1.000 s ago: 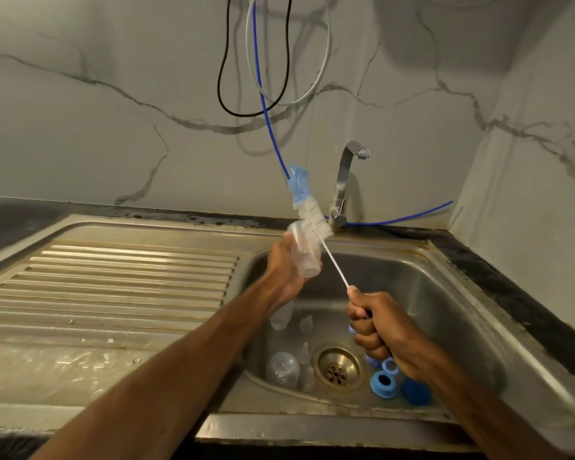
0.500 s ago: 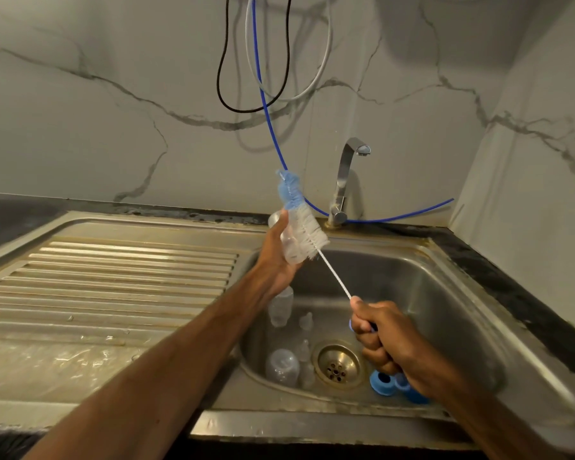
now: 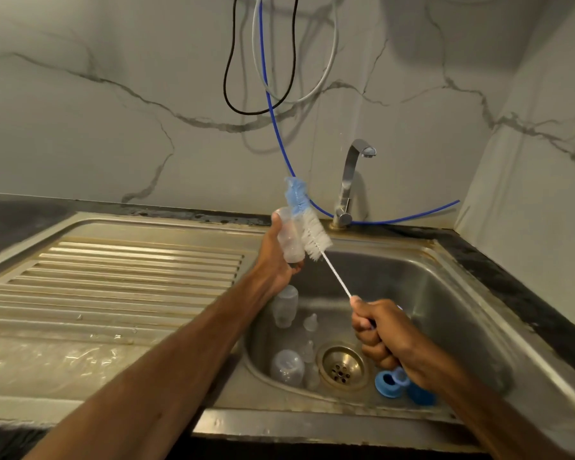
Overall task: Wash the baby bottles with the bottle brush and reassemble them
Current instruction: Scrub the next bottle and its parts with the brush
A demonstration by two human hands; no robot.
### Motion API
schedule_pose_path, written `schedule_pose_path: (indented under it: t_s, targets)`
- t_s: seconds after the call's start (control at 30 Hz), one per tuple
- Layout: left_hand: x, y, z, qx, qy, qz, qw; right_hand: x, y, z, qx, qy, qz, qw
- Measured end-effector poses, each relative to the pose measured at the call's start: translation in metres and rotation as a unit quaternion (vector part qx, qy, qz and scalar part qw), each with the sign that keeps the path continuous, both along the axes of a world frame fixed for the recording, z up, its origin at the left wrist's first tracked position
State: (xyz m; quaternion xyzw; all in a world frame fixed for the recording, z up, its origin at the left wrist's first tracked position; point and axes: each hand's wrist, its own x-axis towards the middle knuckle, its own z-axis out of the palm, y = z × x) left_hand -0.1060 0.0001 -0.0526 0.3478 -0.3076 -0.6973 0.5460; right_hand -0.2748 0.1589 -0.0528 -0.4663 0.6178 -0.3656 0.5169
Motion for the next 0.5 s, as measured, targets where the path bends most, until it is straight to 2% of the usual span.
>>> schedule_pose_path:
  t_s: [0.1,0.23,0.33,0.5]
  targets:
    - [-0.015,0.008,0.004,-0.022,-0.002,-0.046,0.999,-0.001,-0.013,0.004,-0.028,-0.031,-0.034,0.999]
    - [-0.007,0.003,0.003,-0.041,0.001,-0.012,0.999,-0.010,0.005,-0.003,0.000,-0.006,-0.001,1.000]
    - [0.001,0.003,-0.002,-0.010,0.008,0.017,1.000,-0.008,0.006,-0.004,-0.004,0.029,0.002,1.000]
    - [-0.020,0.015,0.007,-0.020,0.011,-0.028,0.999,-0.004,-0.011,-0.001,-0.039,-0.007,-0.036,0.999]
